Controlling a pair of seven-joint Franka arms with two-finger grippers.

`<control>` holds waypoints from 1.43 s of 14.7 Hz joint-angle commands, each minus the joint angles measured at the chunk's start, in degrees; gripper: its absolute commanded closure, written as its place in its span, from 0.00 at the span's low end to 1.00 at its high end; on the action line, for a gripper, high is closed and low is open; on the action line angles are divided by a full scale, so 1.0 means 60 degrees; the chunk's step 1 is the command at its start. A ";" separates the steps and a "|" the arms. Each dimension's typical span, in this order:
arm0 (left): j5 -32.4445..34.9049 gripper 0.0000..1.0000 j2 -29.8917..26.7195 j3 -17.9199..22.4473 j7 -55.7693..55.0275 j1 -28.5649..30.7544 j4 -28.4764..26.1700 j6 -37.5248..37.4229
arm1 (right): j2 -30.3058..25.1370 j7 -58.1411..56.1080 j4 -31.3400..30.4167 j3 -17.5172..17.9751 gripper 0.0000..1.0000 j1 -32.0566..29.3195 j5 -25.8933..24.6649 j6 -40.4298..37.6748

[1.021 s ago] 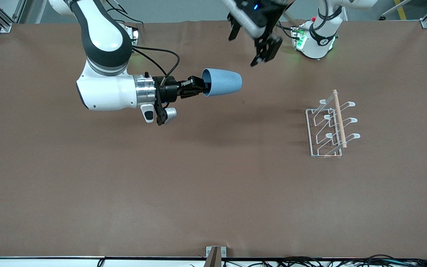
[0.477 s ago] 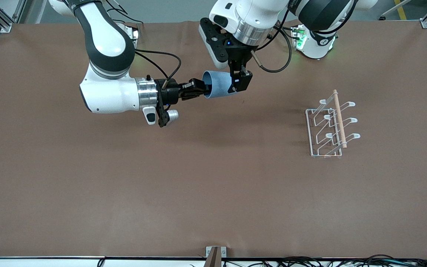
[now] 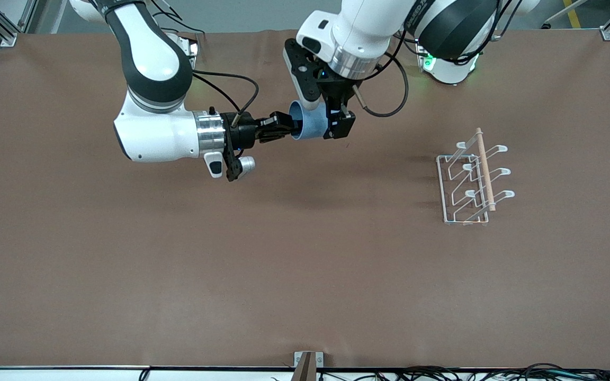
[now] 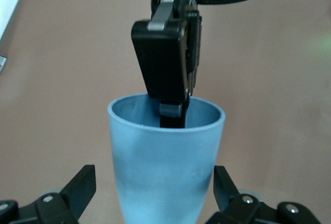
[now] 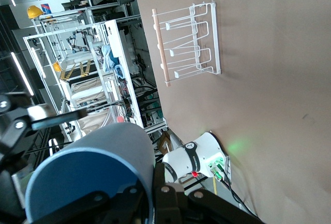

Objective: Hang cup on cup holder
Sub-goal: 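Carry the cup with the left gripper while the right gripper withdraws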

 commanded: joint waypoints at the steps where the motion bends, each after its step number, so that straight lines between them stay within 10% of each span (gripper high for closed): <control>1: 0.0059 0.00 0.0170 -0.0006 0.0135 -0.0037 0.0061 -0.0019 | 0.0012 -0.0168 0.0006 -0.0055 0.96 -0.0055 0.0247 -0.0552; 6: 0.0073 0.04 0.0567 -0.0020 0.0135 -0.0124 0.0032 0.0275 | 0.0012 -0.0168 0.0006 -0.0069 0.96 -0.0070 0.0247 -0.0583; 13: 0.0088 0.53 0.0684 -0.0021 0.0003 -0.0096 0.0031 0.0465 | 0.0012 -0.0081 -0.0009 -0.0069 0.92 -0.0070 0.0218 -0.0583; 15: 0.0161 0.53 0.0568 0.0052 0.0192 0.0181 0.0061 0.0334 | -0.0032 0.0037 0.0006 -0.0098 0.03 -0.0099 0.0174 -0.0598; 21: 0.1284 0.53 0.0128 0.0067 0.0354 0.1647 0.0075 -0.1831 | -0.0294 0.0270 -0.0009 -0.0259 0.00 -0.0830 -0.2001 -0.0525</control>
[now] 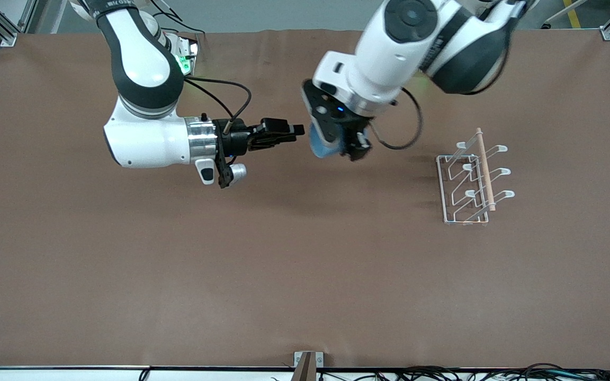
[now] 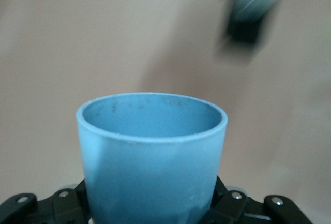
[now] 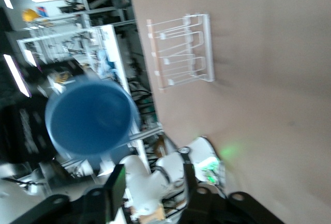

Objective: Hang cup on cup holder
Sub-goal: 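Carry the cup with the left gripper while the right gripper withdraws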

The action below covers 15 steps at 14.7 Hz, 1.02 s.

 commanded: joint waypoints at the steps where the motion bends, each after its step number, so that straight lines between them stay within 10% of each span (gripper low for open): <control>1: 0.1260 0.53 -0.0290 0.0020 0.0195 0.0541 -0.0002 -0.1005 | -0.0550 0.0420 -0.0300 -0.0041 0.00 -0.0697 -0.1791 -0.0250; 11: 0.7705 0.53 0.0325 0.0064 0.2010 0.0907 -0.0453 -0.2912 | -0.1255 0.0905 -0.0317 -0.0026 0.00 -0.3246 -1.0625 -0.0250; 15: 1.0051 0.53 0.0369 0.0049 0.2027 0.0908 -0.2035 -0.2942 | -0.1270 0.0803 0.1129 -0.0026 0.00 -0.3877 -1.0895 -0.1081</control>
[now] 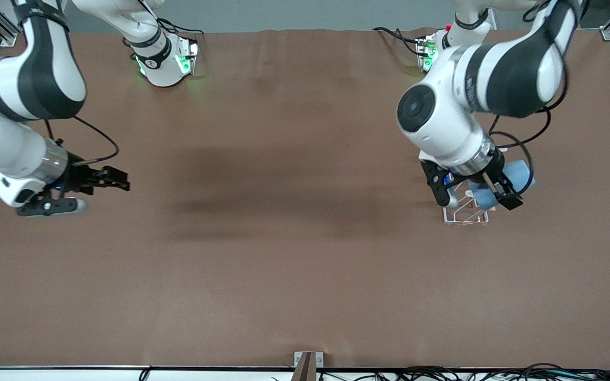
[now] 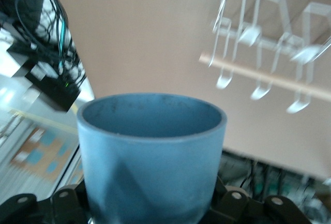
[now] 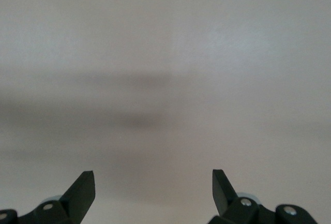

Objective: Hang cup on cup holder
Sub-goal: 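Lower the cup onto a wire hook with the left gripper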

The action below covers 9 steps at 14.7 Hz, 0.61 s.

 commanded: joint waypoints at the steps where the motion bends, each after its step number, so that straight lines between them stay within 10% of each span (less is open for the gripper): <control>1: 0.1152 0.53 0.0000 -0.0044 0.0065 -0.0051 -0.0960 -0.0108 | -0.0147 0.0069 0.1322 0.0186 0.00 -0.0461 -0.0231 -0.1006; 9: 0.3132 0.52 0.1099 -0.0029 0.0079 0.0139 -0.1914 -0.0196 | -0.0774 -0.0019 0.2895 0.0274 0.00 -0.0829 -0.0876 -0.3089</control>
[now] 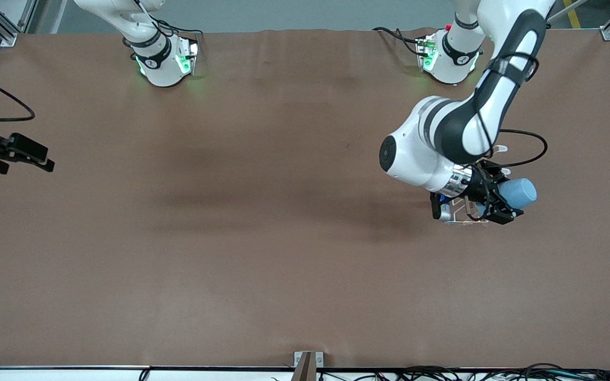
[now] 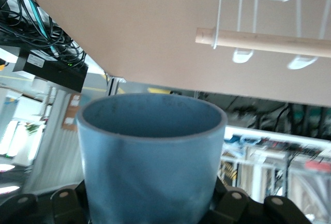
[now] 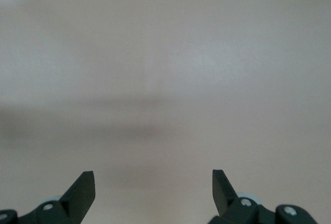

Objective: Hang cup on cup holder
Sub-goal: 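Lower the cup onto a wire hook with the left gripper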

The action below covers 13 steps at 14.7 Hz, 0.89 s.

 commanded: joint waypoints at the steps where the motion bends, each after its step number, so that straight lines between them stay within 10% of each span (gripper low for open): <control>1: 0.0543 0.52 0.0279 -0.0054 0.0056 -0.0055 -0.0192 -0.0406 | -0.0698 0.0044 -0.0111 0.0206 0.00 -0.0078 -0.0379 -0.0416; 13: 0.0836 0.53 0.1306 -0.0098 -0.1540 -0.0700 -0.0675 -0.1829 | -0.1228 0.0088 -0.0624 0.0235 0.00 0.0083 -0.0789 -0.0666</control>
